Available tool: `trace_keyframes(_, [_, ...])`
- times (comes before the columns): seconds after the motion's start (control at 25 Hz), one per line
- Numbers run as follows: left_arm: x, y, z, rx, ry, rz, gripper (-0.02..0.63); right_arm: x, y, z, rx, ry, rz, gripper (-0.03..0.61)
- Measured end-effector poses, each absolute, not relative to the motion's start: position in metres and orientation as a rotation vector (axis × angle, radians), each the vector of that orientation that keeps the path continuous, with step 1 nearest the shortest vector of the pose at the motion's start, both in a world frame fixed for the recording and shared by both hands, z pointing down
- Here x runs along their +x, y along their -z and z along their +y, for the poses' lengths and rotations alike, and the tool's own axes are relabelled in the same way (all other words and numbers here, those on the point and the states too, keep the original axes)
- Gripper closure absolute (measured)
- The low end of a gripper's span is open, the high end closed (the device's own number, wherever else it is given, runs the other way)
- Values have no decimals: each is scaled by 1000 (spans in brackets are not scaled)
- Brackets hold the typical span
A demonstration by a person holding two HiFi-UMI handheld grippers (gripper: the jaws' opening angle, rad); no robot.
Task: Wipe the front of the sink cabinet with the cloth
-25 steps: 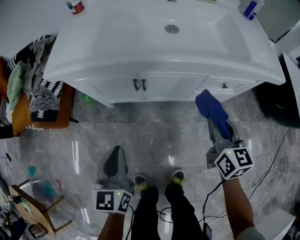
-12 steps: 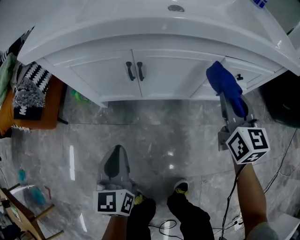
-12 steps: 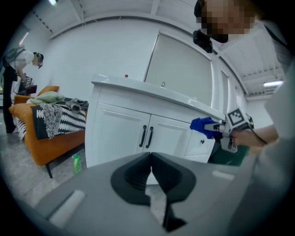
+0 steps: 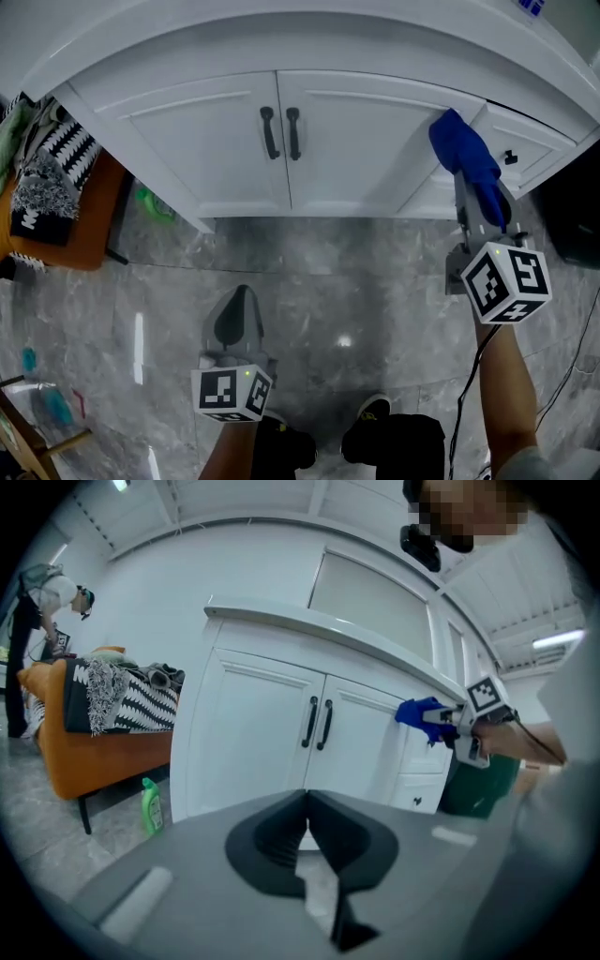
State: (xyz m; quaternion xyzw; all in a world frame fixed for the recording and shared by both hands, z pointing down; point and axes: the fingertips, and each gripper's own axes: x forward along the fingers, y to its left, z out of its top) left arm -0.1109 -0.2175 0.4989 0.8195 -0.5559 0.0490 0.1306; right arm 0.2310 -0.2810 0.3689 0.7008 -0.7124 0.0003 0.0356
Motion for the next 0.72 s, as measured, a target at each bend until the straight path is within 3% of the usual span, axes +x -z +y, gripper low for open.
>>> trace_keyframes(0.36, [-91,-540,-270,2573,-58,-1614,603,236,-381,-294,2284,329,-2093,488])
trace_keyframes(0.72, [-102,-566,-295,2478,22,-1638,603,234,-387,-289,2386,390,-2090,489])
